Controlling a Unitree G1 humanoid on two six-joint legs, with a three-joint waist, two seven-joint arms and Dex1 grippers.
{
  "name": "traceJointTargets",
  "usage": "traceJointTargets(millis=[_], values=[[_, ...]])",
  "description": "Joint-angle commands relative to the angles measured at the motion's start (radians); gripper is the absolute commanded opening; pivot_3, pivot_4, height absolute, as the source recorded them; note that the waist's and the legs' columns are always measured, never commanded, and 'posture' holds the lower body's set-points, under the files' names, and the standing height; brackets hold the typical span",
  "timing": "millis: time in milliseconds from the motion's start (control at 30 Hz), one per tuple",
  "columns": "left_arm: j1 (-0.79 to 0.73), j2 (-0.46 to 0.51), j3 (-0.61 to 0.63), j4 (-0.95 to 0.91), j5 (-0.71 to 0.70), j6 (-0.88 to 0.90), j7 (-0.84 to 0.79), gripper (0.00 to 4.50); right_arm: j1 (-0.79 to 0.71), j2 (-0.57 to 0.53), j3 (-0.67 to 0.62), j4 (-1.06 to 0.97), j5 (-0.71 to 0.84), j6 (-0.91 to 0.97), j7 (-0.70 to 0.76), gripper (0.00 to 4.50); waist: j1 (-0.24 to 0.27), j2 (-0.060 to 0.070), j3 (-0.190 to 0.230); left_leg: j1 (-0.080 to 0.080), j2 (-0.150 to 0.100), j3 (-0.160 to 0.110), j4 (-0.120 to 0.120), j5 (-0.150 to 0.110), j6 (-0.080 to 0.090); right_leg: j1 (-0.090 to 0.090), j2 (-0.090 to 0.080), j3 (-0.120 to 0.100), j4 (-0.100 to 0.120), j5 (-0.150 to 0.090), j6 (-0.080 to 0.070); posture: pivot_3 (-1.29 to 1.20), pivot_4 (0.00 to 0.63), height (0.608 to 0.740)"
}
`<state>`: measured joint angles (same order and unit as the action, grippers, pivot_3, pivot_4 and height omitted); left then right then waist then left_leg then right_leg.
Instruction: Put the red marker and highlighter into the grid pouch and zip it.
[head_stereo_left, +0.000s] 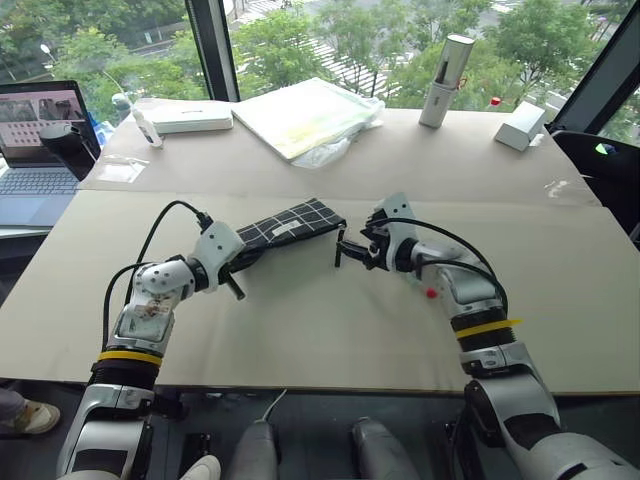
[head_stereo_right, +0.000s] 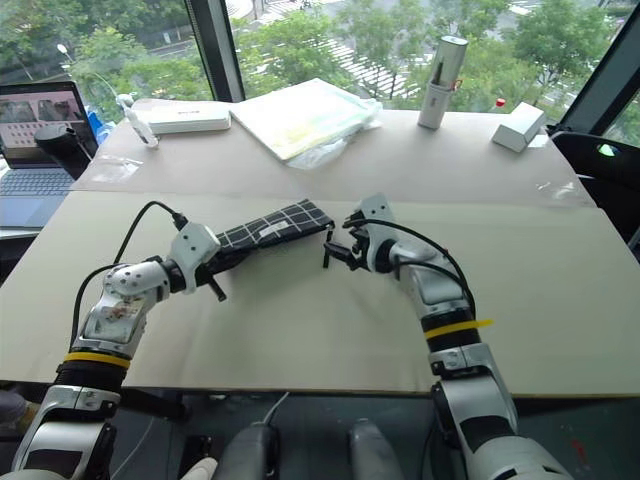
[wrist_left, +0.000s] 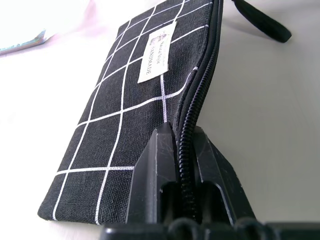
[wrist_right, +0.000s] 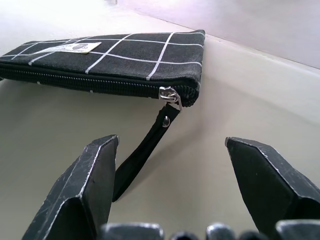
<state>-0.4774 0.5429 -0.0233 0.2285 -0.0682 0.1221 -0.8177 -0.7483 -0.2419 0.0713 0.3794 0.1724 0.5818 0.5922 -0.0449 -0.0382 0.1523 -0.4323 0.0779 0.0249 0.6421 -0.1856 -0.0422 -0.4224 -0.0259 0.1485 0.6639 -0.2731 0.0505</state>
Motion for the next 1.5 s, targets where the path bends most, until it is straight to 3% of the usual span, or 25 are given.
traceJointTargets(millis=[33, 200, 300, 600, 1000, 1267, 1433, 1500], values=[[0.002, -0.007, -0.004, -0.067, -0.016, 0.030, 0.009, 0.00, -0.047, 0.018, -0.001, 0.036, -0.010, -0.054, -0.011, 3.79, -0.001, 0.000, 0.000, 0.000, 0.000, 0.000, 0.000, 0.000, 0.000, 0.000, 0.000, 0.000, 0.000, 0.000, 0.000, 0.00, 0.150, 0.740], [0.004, -0.012, -0.010, -0.085, -0.018, 0.047, 0.015, 0.00, -0.078, 0.035, -0.003, 0.112, -0.030, -0.104, -0.028, 3.79, -0.001, 0.000, 0.000, 0.000, 0.000, 0.000, 0.000, 0.000, 0.000, 0.000, 0.000, 0.000, 0.000, 0.000, 0.000, 0.00, 0.150, 0.740], [0.010, -0.013, -0.014, -0.086, -0.016, 0.047, 0.020, 0.00, -0.085, 0.040, -0.004, 0.124, -0.029, -0.129, -0.016, 3.12, -0.001, 0.000, 0.000, 0.000, 0.000, 0.000, 0.000, 0.000, 0.000, 0.000, 0.000, 0.000, 0.000, 0.000, 0.000, 0.00, 0.150, 0.740], [0.001, -0.026, -0.035, -0.063, -0.002, 0.040, 0.043, 0.00, -0.051, 0.025, 0.087, 0.002, -0.027, -0.083, 0.132, 0.03, -0.001, 0.000, 0.000, 0.000, 0.000, 0.000, 0.000, 0.000, 0.000, 0.000, 0.000, 0.000, 0.000, 0.000, 0.000, 0.00, 0.150, 0.740], [-0.026, -0.055, -0.061, -0.037, -0.004, 0.036, 0.040, 0.00, -0.056, 0.090, 0.283, -0.102, -0.088, -0.088, 0.220, 0.03, 0.001, 0.000, 0.000, 0.000, 0.000, 0.000, 0.000, 0.000, 0.000, 0.000, 0.000, 0.000, 0.000, 0.000, 0.000, 0.00, 0.150, 0.740], [-0.036, -0.060, -0.070, -0.029, -0.007, 0.035, 0.034, 0.00, -0.056, 0.159, 0.294, -0.120, -0.088, -0.069, 0.204, 0.03, 0.002, 0.000, 0.000, 0.000, 0.000, 0.000, 0.000, 0.000, 0.000, 0.000, 0.000, 0.000, 0.000, 0.000, 0.000, 0.00, 0.150, 0.740], [-0.032, -0.059, -0.069, -0.041, -0.008, 0.042, 0.033, 0.00, -0.050, 0.121, 0.227, -0.119, -0.064, -0.039, 0.197, 1.52, 0.002, 0.000, 0.000, 0.000, 0.000, 0.000, 0.000, 0.000, 0.000, 0.000, 0.000, -0.001, 0.000, 0.000, 0.000, 0.00, 0.150, 0.740], [-0.029, -0.059, -0.067, -0.054, -0.013, 0.052, 0.032, 0.00, -0.022, 0.050, 0.147, -0.210, 0.011, 0.084, 0.233, 2.24, 0.004, 0.000, 0.000, 0.000, 0.000, 0.000, 0.000, 0.000, 0.000, 0.000, 0.000, -0.001, 0.000, 0.000, 0.000, 0.00, 0.150, 0.740]])
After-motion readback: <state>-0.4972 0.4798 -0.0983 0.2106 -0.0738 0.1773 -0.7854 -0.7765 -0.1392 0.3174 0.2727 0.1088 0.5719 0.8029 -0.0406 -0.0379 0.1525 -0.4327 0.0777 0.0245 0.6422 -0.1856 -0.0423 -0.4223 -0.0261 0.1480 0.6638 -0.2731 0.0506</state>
